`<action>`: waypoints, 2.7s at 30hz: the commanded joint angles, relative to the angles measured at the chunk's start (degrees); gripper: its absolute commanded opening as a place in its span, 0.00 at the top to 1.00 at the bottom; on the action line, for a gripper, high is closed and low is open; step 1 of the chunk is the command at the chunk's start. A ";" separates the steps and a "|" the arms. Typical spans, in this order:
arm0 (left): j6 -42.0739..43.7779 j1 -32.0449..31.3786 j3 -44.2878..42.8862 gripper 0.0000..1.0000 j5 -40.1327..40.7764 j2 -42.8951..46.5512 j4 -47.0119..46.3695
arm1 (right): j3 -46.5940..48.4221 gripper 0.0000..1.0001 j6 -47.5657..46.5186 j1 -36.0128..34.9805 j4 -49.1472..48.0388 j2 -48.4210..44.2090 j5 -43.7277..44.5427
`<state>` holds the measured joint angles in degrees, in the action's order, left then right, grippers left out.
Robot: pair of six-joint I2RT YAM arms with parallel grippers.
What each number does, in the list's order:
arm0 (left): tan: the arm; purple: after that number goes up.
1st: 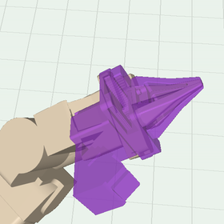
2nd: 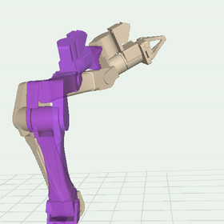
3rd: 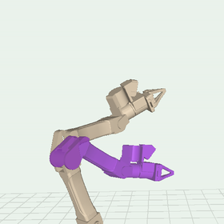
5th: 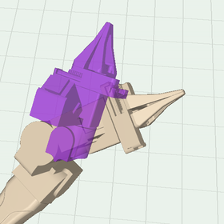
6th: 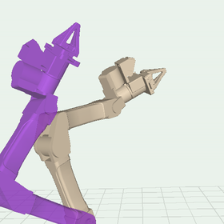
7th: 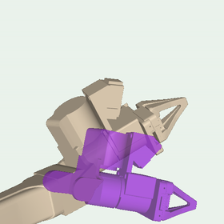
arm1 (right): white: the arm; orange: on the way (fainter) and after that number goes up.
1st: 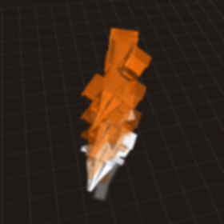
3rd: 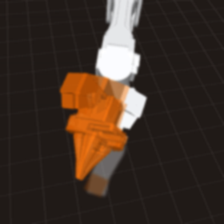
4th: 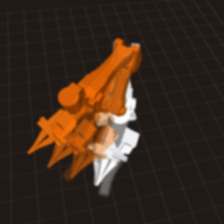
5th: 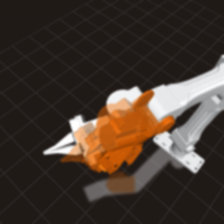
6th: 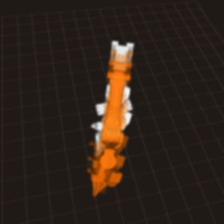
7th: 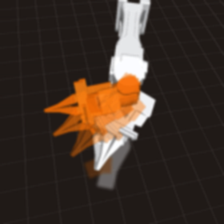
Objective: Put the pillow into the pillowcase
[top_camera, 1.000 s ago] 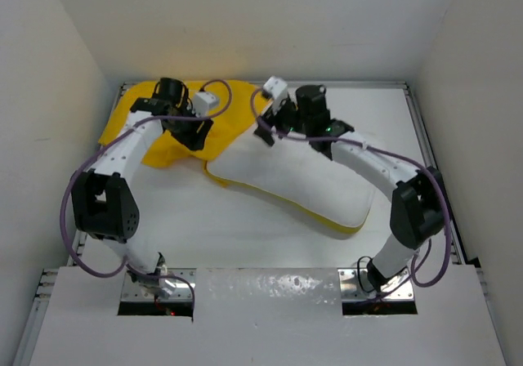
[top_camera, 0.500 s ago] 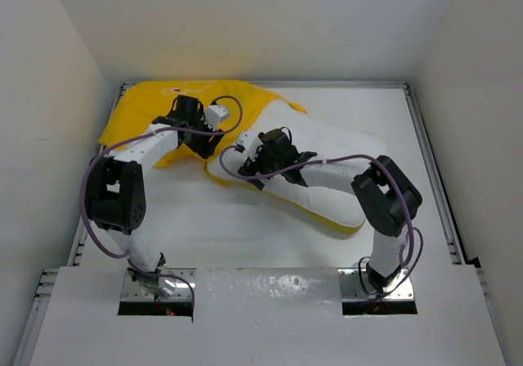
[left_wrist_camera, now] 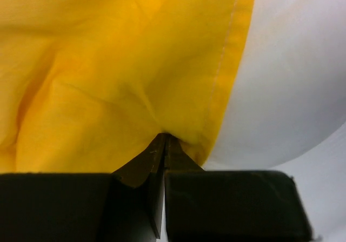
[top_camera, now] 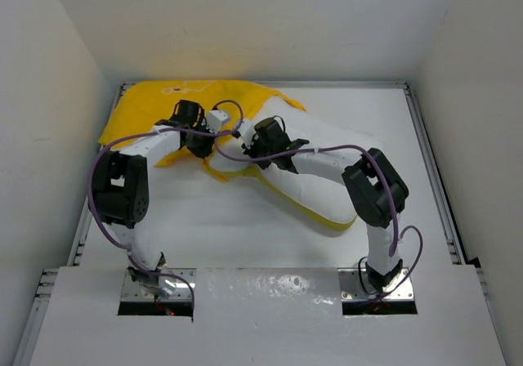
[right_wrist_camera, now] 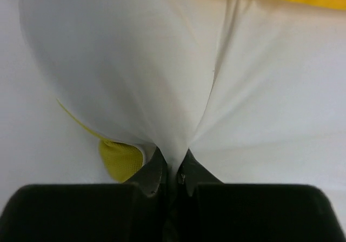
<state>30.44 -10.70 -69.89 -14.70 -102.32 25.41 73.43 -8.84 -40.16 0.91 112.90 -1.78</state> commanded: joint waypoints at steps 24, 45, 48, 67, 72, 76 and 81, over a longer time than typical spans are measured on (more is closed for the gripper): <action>4.72 0.15 -4.82 0.33 19.01 -2.00 -14.76 | 3.39 1.00 18.68 8.34 -9.79 -3.57 -17.02; 20.28 2.97 -9.56 1.00 -14.22 6.17 20.38 | 18.94 1.00 37.22 15.20 -11.90 6.01 3.19; 19.05 2.44 -10.87 1.00 -16.04 6.08 19.50 | 19.30 1.00 36.54 13.89 -11.02 7.86 3.97; 4.84 1.56 -25.56 0.13 -18.54 2.48 18.16 | 9.80 0.01 28.70 12.28 -9.87 -3.03 -15.88; -5.39 -4.84 -32.32 0.23 3.33 -8.40 4.06 | 21.38 0.81 26.86 21.69 -2.16 3.62 -18.61; -12.22 -8.20 -39.51 0.17 12.74 -18.15 -4.13 | 37.27 0.26 30.98 26.97 -1.08 15.81 -24.46; -16.29 -8.29 -60.76 0.17 23.83 -36.26 -1.68 | 44.52 0.01 35.73 28.56 -9.48 26.57 -25.90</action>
<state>18.74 -20.21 -122.85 -1.10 -134.54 25.61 116.27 23.73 -9.89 -5.58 133.91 -23.64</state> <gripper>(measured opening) 0.828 0.984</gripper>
